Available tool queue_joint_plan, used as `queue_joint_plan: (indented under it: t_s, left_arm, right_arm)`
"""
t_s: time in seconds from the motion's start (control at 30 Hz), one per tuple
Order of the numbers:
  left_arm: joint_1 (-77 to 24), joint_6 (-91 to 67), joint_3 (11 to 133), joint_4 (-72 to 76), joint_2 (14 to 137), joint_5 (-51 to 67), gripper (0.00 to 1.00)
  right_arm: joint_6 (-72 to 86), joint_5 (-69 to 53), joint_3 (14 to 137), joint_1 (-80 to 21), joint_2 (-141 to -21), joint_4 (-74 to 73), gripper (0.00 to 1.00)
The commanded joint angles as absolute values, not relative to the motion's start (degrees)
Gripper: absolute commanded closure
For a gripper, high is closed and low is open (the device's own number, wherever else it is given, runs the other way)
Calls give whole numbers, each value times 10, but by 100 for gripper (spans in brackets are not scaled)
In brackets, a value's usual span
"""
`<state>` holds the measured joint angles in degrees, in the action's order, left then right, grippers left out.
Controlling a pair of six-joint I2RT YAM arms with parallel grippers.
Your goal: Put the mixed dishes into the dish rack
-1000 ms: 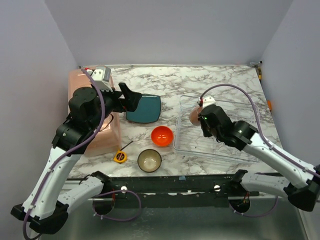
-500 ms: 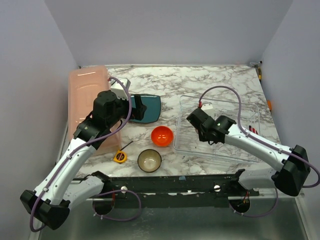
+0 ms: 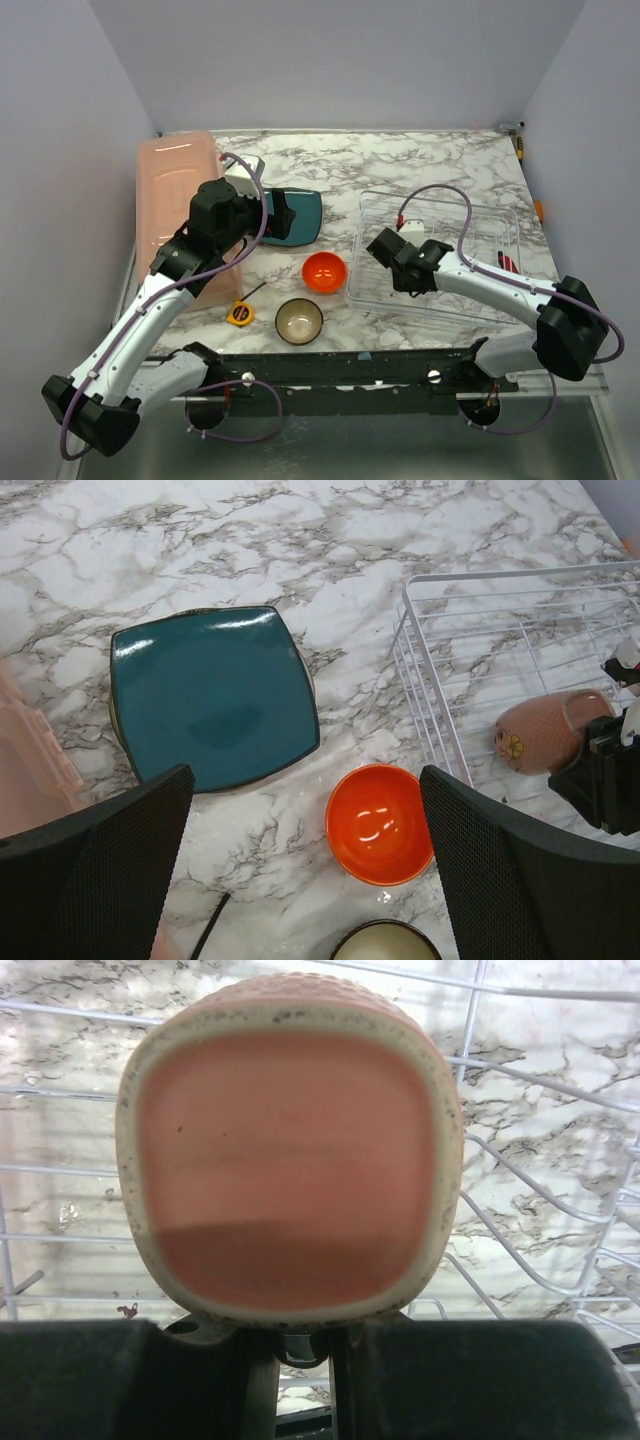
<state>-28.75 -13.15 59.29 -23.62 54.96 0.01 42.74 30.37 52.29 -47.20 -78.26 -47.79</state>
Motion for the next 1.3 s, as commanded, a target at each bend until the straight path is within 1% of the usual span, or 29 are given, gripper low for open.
queue_joint_plan:
  t_s: [0.0, 0.1, 0.23, 0.37, 0.5, 0.6, 0.63, 0.67, 0.77, 0.83, 0.97, 1.07, 1.17, 1.27]
  left_arm:
    - [-293, -121, 599, -229, 560, 5, 6]
    - [-294, -121, 598, -226, 569, 5, 7]
    - [-294, -128, 596, -221, 585, 14, 7]
    - [-294, -136, 620, -239, 614, 30, 8]
    - [-294, -150, 644, -261, 632, 43, 8]
    - [-294, -168, 665, -287, 648, 69, 8]
    - [-294, -175, 671, -301, 654, 80, 8]
    - [-294, -185, 674, -315, 658, 91, 8]
    - [-294, -220, 651, -327, 648, 128, 8]
    - [-293, -250, 617, -319, 628, 145, 8]
    - [-294, -307, 534, -293, 578, 180, 8]
    - [-296, -346, 475, -254, 537, 196, 8]
    - [-306, -361, 445, -240, 515, 199, 7]
    - [-334, -349, 442, -255, 516, 165, 3]
  right_arm:
    - [465, 331, 495, -474, -775, -418, 100]
    - [461, 336, 470, -474, -759, -382, 100]
    - [464, 347, 461, -474, -750, -386, 100]
    - [460, 339, 437, -474, -721, -366, 99]
    - [454, 337, 425, -474, -699, -360, 87]
    - [443, 333, 424, -474, -689, -356, 75]
    - [440, 330, 424, -474, -686, -354, 68]
    - [431, 325, 426, -474, -682, -350, 63]
    - [410, 309, 427, -474, -670, -334, 52]
    - [394, 299, 430, -474, -661, -323, 50]
    - [350, 275, 439, -474, -631, -312, 49]
    - [333, 261, 398, -474, -567, -254, 48]
    - [309, 211, 367, -474, -492, -189, 46]
    - [280, 200, 328, -474, -420, -136, 30]
